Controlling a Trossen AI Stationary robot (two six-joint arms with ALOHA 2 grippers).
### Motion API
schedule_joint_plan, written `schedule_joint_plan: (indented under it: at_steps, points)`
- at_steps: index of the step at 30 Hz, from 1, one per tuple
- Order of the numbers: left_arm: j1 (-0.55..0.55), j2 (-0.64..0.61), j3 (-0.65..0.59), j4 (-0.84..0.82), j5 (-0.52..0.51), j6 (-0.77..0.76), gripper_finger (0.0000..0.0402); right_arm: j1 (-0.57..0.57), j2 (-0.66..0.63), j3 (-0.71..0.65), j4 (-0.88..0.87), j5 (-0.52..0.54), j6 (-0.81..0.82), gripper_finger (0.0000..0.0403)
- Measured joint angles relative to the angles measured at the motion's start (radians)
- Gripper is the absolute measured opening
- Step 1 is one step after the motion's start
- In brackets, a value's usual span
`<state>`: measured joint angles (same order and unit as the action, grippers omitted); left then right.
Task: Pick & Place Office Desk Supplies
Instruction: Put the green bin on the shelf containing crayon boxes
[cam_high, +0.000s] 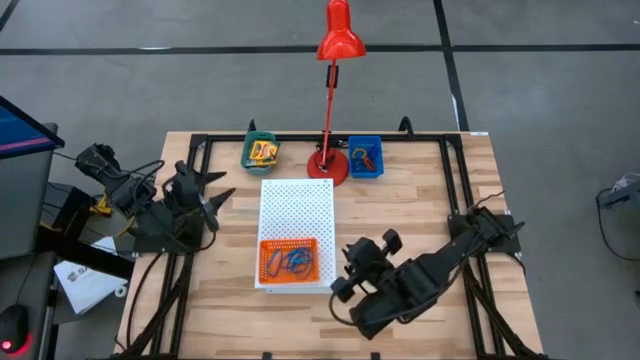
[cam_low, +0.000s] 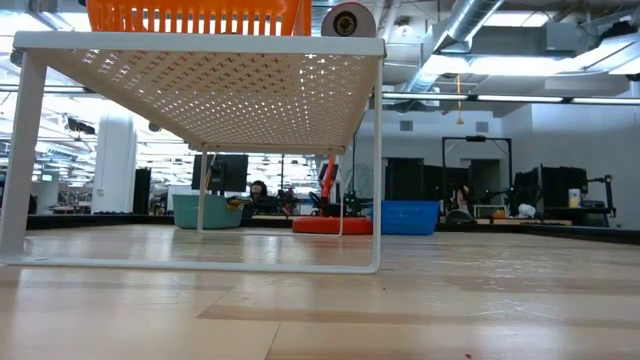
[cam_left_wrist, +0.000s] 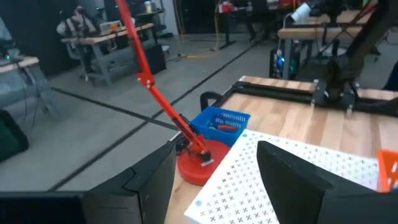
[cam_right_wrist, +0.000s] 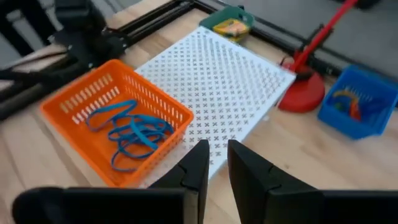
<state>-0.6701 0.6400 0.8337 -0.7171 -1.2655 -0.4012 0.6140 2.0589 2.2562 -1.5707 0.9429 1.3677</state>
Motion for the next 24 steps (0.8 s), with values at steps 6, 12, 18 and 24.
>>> schedule_joint_plan:
  at_steps: [6,12,18,24]
  points:
    - [0.020,0.021,0.000,0.004,-0.010,-0.185,0.0218,0.012,-0.014,0.001,0.000,-0.045,-0.220,0.0056]
    - [0.273,0.042,0.000,0.194,0.078,-0.079,0.0218,0.009,-0.022,-0.064,0.000,-0.057,-0.377,0.0056]
    - [0.712,0.085,0.110,0.321,0.491,0.161,0.0218,-0.036,-0.122,-0.290,0.000,-0.121,-0.383,0.0056]
    - [1.186,0.270,0.311,0.159,0.922,0.209,0.0218,-0.048,-0.314,-0.603,0.121,-0.201,-0.312,0.0056]
